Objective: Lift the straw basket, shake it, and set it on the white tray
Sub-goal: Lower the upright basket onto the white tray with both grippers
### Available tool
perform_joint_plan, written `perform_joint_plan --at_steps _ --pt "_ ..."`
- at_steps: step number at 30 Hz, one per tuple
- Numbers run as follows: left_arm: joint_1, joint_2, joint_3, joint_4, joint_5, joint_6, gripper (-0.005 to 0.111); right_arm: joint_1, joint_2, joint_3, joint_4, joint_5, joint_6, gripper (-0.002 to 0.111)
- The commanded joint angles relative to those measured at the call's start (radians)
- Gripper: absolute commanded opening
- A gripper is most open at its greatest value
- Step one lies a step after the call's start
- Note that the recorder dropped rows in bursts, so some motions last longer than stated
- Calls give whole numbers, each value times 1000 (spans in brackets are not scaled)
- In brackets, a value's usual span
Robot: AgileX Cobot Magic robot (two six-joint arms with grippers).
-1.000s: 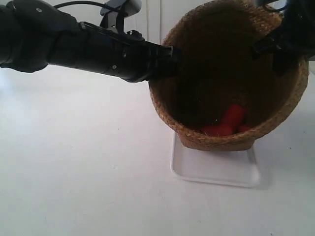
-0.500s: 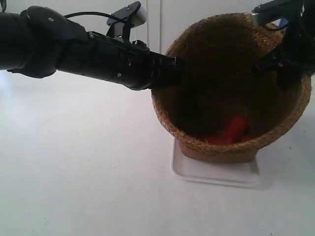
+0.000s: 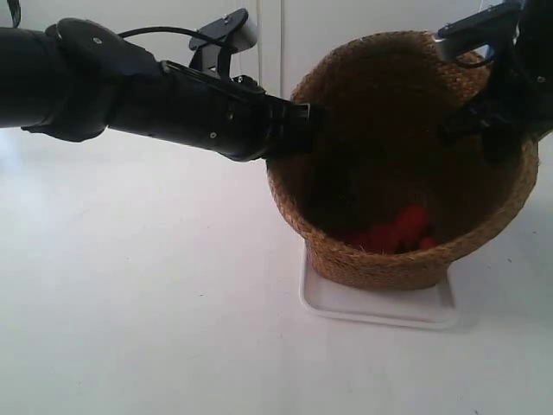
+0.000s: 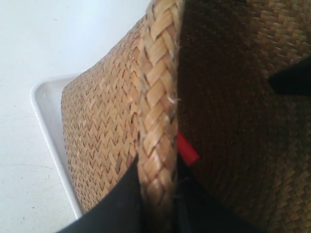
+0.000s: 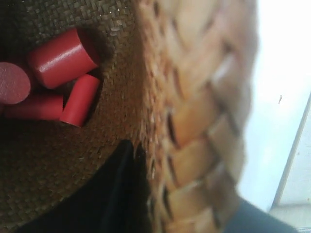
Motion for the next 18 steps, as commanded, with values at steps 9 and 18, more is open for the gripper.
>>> perform_joint_plan --at_steps 9,18 --pt "-14 -2 -11 -19 33 38 5 -3 18 7 -34 -19 7 44" --pt "-14 -2 -11 -7 32 42 46 -3 18 7 -35 -36 -11 57"
